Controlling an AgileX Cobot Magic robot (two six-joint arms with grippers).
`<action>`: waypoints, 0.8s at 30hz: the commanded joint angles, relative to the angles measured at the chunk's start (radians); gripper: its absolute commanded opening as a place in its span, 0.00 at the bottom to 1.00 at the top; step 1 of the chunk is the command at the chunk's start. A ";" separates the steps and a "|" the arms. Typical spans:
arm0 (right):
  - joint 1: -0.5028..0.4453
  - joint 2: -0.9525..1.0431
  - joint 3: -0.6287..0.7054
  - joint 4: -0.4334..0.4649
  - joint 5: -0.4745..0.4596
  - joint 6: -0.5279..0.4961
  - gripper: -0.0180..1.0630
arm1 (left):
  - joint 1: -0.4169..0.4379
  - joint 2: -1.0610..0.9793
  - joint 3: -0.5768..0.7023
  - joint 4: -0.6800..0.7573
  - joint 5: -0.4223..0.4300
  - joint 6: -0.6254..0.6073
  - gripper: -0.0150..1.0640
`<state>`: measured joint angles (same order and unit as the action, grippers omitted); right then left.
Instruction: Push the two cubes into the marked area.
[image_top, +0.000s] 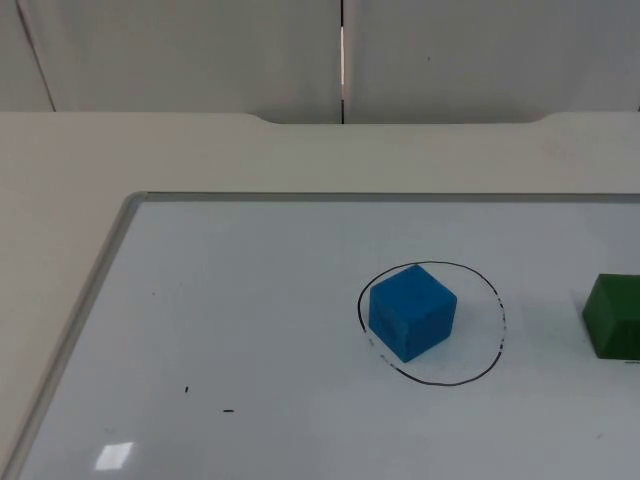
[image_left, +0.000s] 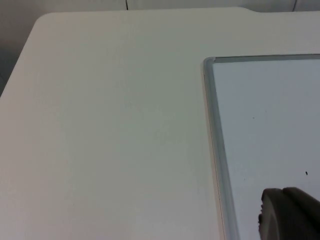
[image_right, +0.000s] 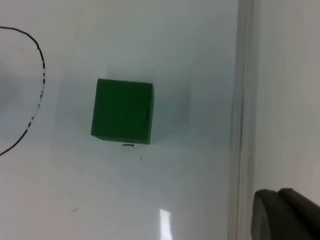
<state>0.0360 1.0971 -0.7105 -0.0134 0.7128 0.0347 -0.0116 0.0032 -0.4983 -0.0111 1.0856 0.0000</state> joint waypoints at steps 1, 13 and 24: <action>-0.007 0.007 -0.005 -0.006 -0.004 -0.001 0.02 | 0.003 -0.003 0.004 0.002 -0.011 0.006 0.01; -0.007 0.097 -0.005 -0.003 0.015 0.023 0.02 | 0.003 -0.003 0.004 0.002 -0.011 0.006 0.01; -0.007 0.318 -0.005 -0.004 -0.128 0.055 0.02 | 0.003 -0.003 0.004 0.002 -0.011 0.006 0.01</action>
<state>0.0360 1.3624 -0.7105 -0.0152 0.6262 0.0854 -0.0116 0.0032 -0.4983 -0.0111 1.0856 0.0083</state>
